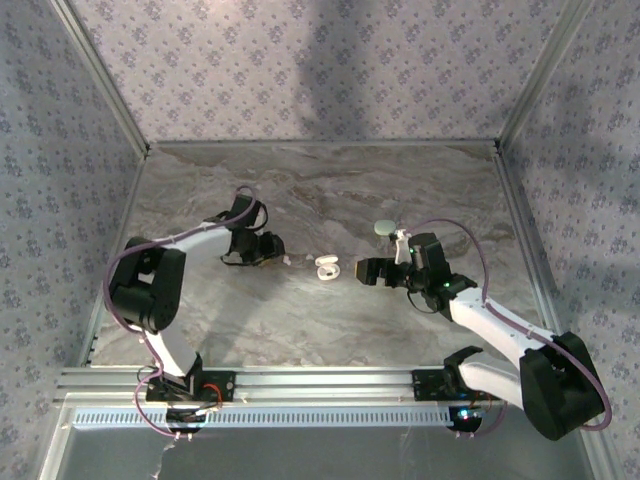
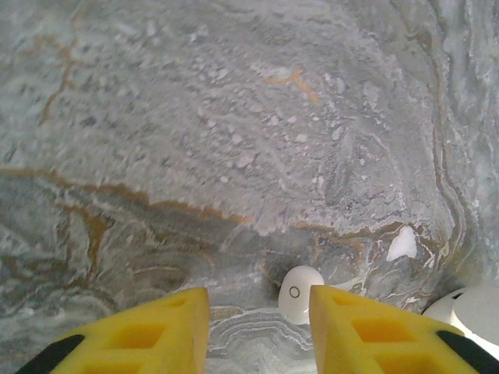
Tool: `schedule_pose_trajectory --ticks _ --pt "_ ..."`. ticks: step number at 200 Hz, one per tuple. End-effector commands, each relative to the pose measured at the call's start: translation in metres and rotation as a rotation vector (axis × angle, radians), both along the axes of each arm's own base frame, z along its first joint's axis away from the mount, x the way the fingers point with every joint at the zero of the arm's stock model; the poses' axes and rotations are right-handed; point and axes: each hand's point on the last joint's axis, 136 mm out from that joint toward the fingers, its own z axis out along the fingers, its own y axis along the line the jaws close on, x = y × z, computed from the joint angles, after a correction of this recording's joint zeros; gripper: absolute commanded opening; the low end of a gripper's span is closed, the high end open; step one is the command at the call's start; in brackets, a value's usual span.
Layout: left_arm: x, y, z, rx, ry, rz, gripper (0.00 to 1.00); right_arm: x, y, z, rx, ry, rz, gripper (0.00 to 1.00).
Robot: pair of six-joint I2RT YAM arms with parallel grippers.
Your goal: Insert the wireless bluetooth earbuds into the charging case
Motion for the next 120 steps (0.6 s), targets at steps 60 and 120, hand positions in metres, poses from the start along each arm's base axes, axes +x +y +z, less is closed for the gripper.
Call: schedule_pose_trajectory --ticks 60,120 --pt "-0.008 -0.018 -0.006 -0.01 0.088 -0.206 0.37 0.008 0.003 0.011 -0.01 -0.04 0.006 1.0" --pt "-0.007 -0.027 -0.003 -0.047 0.092 -0.236 0.38 0.007 0.002 0.012 -0.013 -0.043 0.006 1.0"
